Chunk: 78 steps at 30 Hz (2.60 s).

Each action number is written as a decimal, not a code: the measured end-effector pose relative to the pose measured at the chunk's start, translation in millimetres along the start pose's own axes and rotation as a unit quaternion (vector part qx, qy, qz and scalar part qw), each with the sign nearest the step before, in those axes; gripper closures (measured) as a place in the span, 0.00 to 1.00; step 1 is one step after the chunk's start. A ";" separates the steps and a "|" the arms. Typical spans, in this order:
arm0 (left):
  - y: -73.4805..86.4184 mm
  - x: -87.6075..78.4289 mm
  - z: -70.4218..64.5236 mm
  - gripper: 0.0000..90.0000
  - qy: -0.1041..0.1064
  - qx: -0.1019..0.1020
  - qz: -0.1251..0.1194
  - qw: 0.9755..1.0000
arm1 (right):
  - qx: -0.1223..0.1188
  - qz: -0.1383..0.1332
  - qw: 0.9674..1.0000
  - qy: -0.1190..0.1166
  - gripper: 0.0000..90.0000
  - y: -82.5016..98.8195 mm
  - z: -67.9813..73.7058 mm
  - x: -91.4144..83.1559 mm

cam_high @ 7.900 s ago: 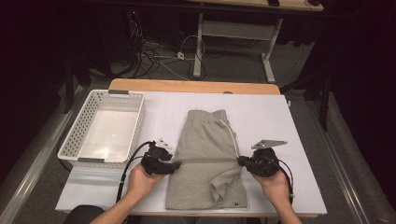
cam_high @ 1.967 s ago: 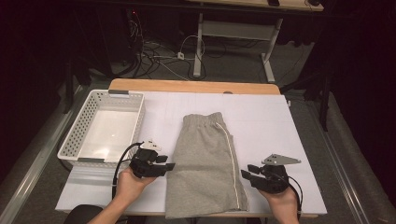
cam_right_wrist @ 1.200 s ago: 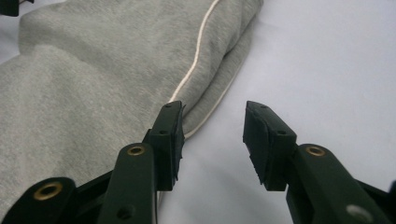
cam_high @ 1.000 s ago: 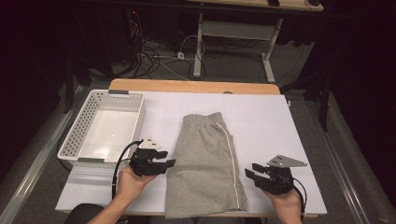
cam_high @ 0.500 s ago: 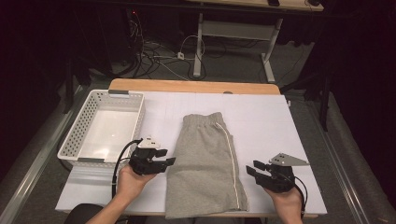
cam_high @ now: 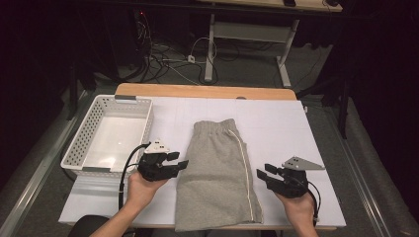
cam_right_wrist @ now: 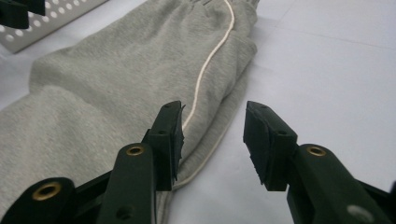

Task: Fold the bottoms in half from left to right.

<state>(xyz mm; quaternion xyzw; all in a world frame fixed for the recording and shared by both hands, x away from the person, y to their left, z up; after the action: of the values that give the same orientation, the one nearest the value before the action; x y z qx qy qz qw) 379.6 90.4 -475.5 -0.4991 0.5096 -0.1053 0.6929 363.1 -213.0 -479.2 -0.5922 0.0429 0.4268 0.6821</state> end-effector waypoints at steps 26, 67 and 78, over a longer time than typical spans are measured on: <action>-25.7 35.1 14.3 0.51 0.003 -0.011 0.026 1.000 | -0.012 -0.001 1.000 -0.018 0.70 -29.2 5.7 28.6; -32.9 102.4 76.0 0.43 -0.010 -0.092 0.137 0.986 | 0.019 0.101 0.994 0.049 0.61 -72.5 -18.0 134.3; -27.2 114.4 79.8 0.39 -0.007 -0.107 0.157 0.982 | 0.033 0.140 0.988 0.059 0.48 -65.7 -28.4 150.0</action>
<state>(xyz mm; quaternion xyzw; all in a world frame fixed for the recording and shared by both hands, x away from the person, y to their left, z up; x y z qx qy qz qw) 506.6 49.1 -524.0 -0.4851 0.5852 0.0634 0.6466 512.2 -152.9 -521.5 -0.5816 0.1794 0.4811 0.6309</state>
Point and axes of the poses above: each handheld gripper's, and its own axes: x roughly forward along the jaws, y roughly out of its underside, z roughly to its left, the point moved 8 cm from there along x, roughly forward along the jaws, and after that the axes turned 13 degrees about x, right-handed, at the moved point
